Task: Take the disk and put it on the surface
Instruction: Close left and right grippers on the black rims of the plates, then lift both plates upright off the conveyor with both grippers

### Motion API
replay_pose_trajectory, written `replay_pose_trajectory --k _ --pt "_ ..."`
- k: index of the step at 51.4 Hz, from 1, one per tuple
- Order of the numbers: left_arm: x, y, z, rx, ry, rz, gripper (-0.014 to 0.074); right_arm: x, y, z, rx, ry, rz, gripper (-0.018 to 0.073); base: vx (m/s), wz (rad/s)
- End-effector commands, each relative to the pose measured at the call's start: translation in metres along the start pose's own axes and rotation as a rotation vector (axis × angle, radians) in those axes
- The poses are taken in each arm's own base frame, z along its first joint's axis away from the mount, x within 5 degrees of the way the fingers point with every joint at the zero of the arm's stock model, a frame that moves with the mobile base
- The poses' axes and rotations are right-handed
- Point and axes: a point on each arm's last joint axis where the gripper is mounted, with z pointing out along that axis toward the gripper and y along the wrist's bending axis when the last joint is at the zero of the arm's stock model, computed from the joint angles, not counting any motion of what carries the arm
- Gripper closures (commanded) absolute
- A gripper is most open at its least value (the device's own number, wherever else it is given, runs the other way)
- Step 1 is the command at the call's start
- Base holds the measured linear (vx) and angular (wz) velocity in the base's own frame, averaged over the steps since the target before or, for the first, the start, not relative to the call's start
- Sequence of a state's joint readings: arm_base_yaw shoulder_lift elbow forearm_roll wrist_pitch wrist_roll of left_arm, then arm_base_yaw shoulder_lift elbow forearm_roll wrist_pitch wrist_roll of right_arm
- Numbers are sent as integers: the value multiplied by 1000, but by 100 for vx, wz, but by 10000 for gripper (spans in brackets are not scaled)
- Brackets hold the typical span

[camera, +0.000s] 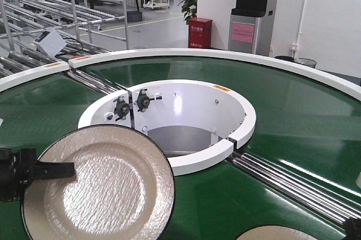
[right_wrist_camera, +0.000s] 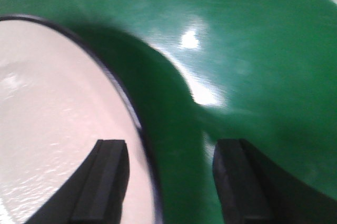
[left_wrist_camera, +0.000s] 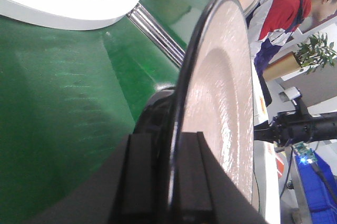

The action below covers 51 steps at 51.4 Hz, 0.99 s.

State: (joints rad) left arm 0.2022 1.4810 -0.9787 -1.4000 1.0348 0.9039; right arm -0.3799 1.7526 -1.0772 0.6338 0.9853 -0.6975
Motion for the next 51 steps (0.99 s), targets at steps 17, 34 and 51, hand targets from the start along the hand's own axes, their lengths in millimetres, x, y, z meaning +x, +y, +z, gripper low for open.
replay_pose_trajectory --k 17,34,51 --pt "-12 -29 -10 132 -92 -11 606 -7 11 35 -325 58 -51 150 0 0" --pt "-13 -28 -10 123 -101 -16 606 -13 28 26 -444 5 14 574 0 0" --pt "-15 -36 -14 154 -136 -58 606 -17 86 -57 -581 -261 31 568 0 0"
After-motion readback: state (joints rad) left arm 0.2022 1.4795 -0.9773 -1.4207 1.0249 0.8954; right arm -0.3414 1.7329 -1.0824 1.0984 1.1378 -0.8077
